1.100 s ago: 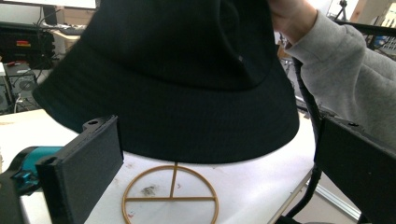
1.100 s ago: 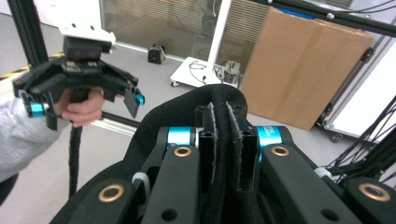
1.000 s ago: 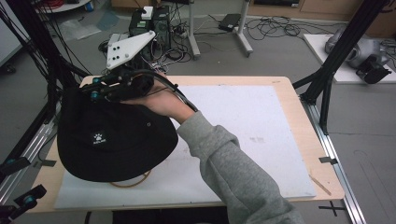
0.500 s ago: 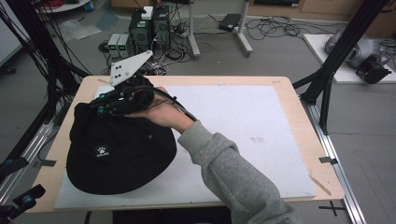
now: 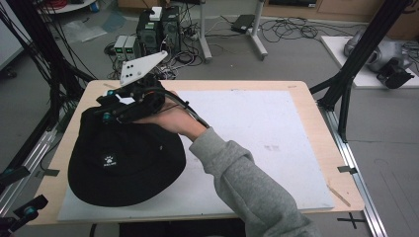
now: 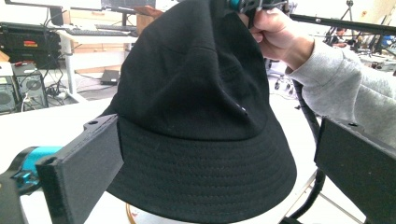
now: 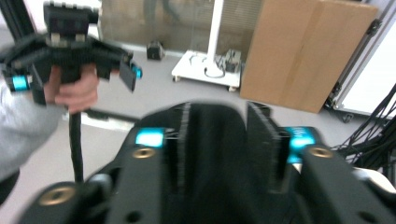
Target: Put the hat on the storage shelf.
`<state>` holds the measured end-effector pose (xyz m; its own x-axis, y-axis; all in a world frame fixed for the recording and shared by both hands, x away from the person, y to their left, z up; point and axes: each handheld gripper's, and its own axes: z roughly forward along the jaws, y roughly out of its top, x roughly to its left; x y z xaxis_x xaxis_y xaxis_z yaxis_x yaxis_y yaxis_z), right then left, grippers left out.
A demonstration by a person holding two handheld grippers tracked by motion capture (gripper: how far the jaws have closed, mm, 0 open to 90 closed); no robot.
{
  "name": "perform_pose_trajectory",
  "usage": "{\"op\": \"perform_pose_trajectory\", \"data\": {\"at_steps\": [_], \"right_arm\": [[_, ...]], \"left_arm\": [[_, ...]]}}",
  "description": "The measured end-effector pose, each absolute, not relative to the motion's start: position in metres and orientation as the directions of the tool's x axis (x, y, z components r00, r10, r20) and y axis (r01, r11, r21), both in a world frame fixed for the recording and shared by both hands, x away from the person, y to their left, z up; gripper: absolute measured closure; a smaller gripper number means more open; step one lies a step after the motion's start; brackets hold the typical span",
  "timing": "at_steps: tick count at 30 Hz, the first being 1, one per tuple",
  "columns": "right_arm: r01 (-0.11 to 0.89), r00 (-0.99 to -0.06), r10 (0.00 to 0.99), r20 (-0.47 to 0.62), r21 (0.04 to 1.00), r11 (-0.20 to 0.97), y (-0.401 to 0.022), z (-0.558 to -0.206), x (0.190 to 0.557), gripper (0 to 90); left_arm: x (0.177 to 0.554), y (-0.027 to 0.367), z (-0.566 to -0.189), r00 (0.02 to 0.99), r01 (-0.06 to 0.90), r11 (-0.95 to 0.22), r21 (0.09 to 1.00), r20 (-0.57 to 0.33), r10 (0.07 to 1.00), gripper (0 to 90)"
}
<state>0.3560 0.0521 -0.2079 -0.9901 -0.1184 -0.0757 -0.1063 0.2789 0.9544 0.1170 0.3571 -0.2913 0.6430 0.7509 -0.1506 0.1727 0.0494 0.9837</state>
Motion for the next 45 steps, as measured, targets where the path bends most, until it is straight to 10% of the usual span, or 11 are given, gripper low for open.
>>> {"op": "perform_pose_trajectory", "data": {"at_steps": [8, 45], "right_arm": [[0.007, -0.998, -0.053, 0.022, 0.965, 0.26, 0.047, -0.209, 0.367, 10.9], [0.028, -0.993, 0.12, -0.006, 0.96, 0.278, -0.079, -0.201, 0.381, 10.9]], "left_arm": [[0.119, 0.356, -0.292, 0.641, 0.18, 0.047, 0.982, -0.154, 0.752, 1.7], [0.159, 0.352, -0.286, 0.69, 0.161, 0.056, 0.985, -0.153, 0.707, 1.7]]}}
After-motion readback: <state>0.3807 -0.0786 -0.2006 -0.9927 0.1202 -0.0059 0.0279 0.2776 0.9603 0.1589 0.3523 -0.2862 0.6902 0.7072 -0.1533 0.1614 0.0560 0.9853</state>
